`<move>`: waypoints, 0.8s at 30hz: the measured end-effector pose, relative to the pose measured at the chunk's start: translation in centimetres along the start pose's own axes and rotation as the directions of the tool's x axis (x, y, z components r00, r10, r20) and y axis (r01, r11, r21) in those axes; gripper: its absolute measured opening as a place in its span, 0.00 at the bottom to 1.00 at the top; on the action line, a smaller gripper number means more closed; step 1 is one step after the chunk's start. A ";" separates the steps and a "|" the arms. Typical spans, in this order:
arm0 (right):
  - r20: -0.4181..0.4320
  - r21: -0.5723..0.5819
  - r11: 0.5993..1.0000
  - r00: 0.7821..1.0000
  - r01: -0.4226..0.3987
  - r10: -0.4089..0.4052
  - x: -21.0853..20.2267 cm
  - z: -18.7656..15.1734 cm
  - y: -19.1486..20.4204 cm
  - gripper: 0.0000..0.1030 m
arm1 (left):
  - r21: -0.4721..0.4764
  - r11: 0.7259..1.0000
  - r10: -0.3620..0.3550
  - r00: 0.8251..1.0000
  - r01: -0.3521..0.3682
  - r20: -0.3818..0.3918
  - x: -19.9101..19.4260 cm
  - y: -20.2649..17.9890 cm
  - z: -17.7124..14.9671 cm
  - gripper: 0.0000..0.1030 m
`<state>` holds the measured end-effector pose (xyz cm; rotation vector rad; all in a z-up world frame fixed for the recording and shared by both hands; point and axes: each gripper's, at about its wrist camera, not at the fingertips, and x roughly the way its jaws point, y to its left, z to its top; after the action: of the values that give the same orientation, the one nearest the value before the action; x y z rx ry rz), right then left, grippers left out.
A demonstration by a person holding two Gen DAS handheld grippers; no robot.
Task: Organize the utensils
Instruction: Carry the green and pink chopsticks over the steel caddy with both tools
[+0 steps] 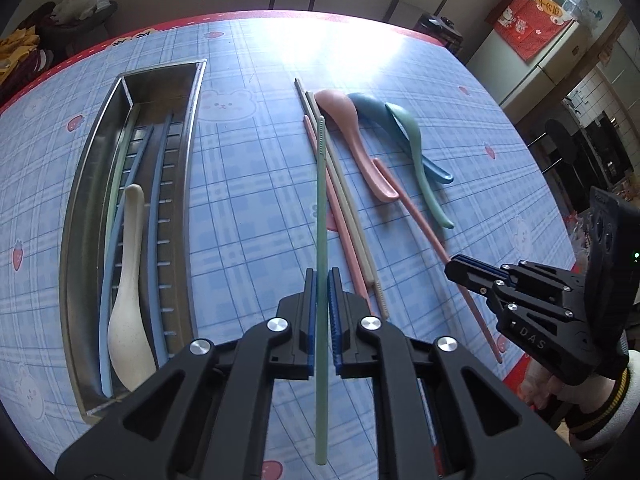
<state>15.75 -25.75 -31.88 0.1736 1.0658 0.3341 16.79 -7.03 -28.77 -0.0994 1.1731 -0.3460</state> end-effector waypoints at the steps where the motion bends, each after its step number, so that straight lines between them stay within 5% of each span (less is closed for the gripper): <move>1: 0.006 0.026 0.999 1.000 -0.021 0.021 -0.4 -0.1 -0.1 0.06 | -0.019 1.000 -0.014 1.000 0.014 0.004 -0.4 0.3 -0.3 0.10; 11: 0.070 0.083 0.992 0.993 -0.098 0.093 -3.4 -0.4 0.9 0.06 | -0.097 0.994 -0.059 0.998 0.059 0.005 -2.7 2.2 -4.2 0.10; 24: 0.150 0.075 0.989 0.982 -0.128 0.116 -6.4 1.1 1.6 0.06 | -0.108 0.991 -0.074 0.996 0.080 0.058 -4.5 2.9 -4.2 0.10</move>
<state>13.63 -26.45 -25.59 0.3355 0.9274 0.3811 11.97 -2.41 -27.14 -0.2498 1.1367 -0.3449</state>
